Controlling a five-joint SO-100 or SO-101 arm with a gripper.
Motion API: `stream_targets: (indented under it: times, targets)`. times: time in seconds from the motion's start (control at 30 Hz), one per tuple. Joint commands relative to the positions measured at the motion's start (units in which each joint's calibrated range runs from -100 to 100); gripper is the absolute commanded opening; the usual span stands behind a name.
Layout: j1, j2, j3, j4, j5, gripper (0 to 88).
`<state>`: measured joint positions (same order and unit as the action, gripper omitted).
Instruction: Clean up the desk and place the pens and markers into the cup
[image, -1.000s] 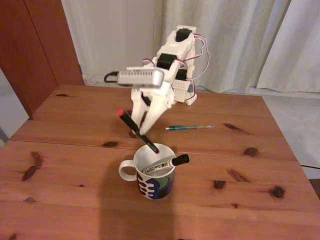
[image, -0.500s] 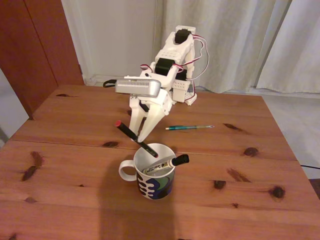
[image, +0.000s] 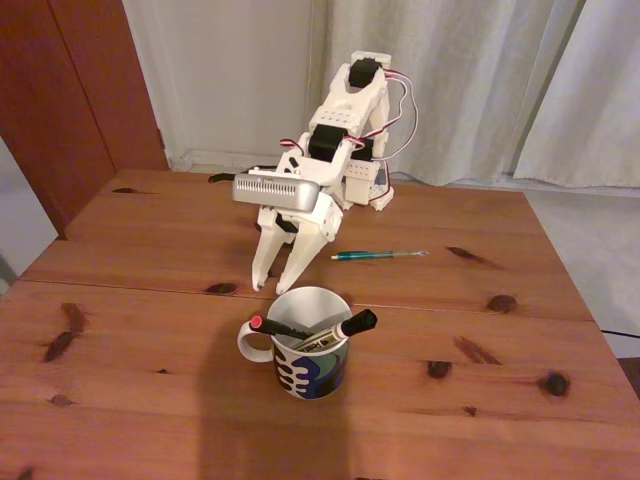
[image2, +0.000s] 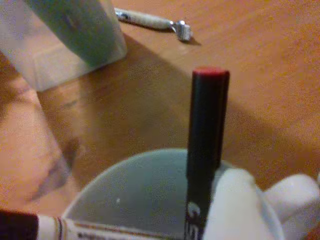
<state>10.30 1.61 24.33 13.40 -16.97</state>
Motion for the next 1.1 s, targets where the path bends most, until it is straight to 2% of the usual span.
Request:
stream_targets:
  times: [0.0,0.1,0.37,0.57,0.67,1.0,1.07]
  targets:
    - [-0.37,-5.04,1.01,-1.65,0.05,13.0]
    - [-0.45,-8.77,2.99,-1.48,0.00,13.0]
    - [-0.61,-24.08,15.43,-0.97,-3.82,13.0]
    - [-1.66,-33.76,27.97,-1.22,-3.41,10.0]
    - [-1.98,-35.91,31.03,-1.57,-3.25,7.1]
    - [-2.95,-36.24,32.93,-1.48,-3.35,6.5]
    - [-3.35,-36.49,34.10,-1.57,-3.25,3.9]
